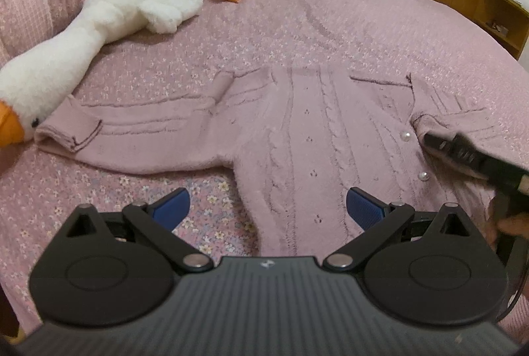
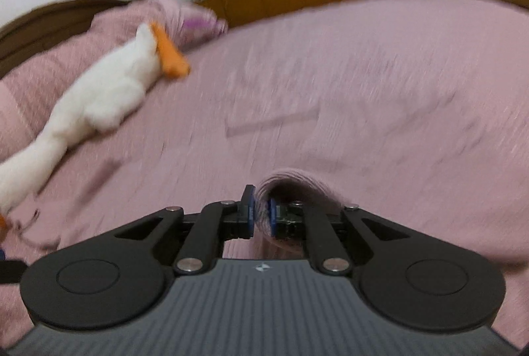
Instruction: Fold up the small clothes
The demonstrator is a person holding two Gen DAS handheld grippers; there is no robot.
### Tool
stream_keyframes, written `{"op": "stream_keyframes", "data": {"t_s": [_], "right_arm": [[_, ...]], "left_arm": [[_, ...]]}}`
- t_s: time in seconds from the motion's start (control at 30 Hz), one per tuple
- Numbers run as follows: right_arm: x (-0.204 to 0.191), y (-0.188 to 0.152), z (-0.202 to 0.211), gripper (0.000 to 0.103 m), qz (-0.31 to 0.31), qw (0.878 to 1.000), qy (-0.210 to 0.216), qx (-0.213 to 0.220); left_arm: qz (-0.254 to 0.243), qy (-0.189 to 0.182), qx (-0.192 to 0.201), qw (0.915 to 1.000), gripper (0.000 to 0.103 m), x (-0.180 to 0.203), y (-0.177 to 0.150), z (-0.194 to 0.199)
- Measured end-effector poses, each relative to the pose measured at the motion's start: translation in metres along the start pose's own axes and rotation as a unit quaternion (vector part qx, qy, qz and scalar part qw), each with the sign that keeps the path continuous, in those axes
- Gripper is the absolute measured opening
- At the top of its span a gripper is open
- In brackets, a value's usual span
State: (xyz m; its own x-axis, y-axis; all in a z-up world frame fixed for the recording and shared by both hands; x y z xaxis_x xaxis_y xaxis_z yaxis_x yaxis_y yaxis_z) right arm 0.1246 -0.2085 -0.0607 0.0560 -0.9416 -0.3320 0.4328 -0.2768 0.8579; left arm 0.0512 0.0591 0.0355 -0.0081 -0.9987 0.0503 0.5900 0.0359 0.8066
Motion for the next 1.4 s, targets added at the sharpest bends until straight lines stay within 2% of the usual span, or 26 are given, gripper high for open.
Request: {"op": "stream_keyframes", "data": {"t_s": [0.07,0.1,0.17,0.2,0.3,0.37,0.47,0.57,0.73,0.87,1.07,1.2,1.27,1.4], "right_arm": [[0.0,-0.013,-0.005,0.03,-0.006,1.0,0.011,-0.029],[0.004,-0.017,-0.01,0.036,-0.005,0.999,0.02,-0.025],[0.0,-0.018,-0.007,0.057,-0.004,0.999,0.036,-0.028],[-0.001,-0.017,-0.002,0.059,-0.005,0.999,0.044,-0.032],[-0.007,-0.007,0.024,0.06,0.014,0.998,0.058,-0.033],[-0.008,-0.002,0.045,0.061,0.033,0.998,0.055,-0.019],[0.003,0.011,0.084,0.069,0.034,0.999,0.032,0.021],[0.025,0.019,0.109,0.069,0.013,0.999,0.007,0.048],[0.059,0.044,0.125,0.072,0.017,0.995,-0.049,0.087],[0.086,0.057,0.127,0.074,-0.011,0.99,-0.08,0.114],[0.121,0.065,0.122,0.074,-0.042,0.989,-0.094,0.105],[0.144,0.063,0.119,0.077,-0.097,0.988,-0.071,0.096],[0.156,0.058,0.119,0.077,-0.118,0.986,-0.074,0.087],[0.167,0.054,0.118,0.079,-0.122,0.984,-0.099,0.082]], "left_arm": [[0.002,-0.001,-0.003,1.0,0.102,-0.001,-0.001,-0.003],[0.002,-0.002,-0.004,1.0,0.103,0.0,-0.002,-0.003],[-0.001,-0.005,-0.004,1.0,0.103,0.002,-0.002,-0.004],[-0.004,-0.006,-0.005,1.0,0.103,0.003,-0.002,-0.005],[-0.014,-0.007,0.0,0.9999,0.102,0.009,-0.001,-0.005],[-0.031,0.0,0.01,0.9995,0.103,0.015,0.0,-0.005],[-0.054,0.01,0.016,0.9984,0.103,0.027,-0.002,-0.008],[-0.053,-0.005,0.011,0.9985,0.102,0.039,-0.003,-0.013],[-0.051,-0.021,0.02,0.9983,0.102,0.063,-0.003,-0.018],[-0.072,-0.047,0.037,0.9956,0.102,0.091,-0.001,-0.02],[-0.117,-0.081,0.04,0.989,0.103,0.143,-0.008,-0.032],[-0.14,-0.111,0.039,0.9832,0.102,0.178,-0.015,-0.037],[-0.153,-0.123,0.048,0.9793,0.102,0.195,-0.019,-0.038],[-0.189,-0.136,0.082,0.9691,0.099,0.225,-0.025,-0.04]]}}
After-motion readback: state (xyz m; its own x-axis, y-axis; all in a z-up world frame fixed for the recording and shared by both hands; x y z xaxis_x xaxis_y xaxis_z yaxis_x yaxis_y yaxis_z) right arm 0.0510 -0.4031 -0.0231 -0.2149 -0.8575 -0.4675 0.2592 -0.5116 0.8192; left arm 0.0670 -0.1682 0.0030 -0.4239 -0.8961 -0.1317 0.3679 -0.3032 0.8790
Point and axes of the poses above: each gripper's, at about its wrist camera, not at the fingertips, and z roughly against the way its jaws point, x to its right, y to its top, the point moved 5 cm from there along -z, roughly the way its jaws point, and after that the axes turned 9 degrees about x, right-handed, at the moved point
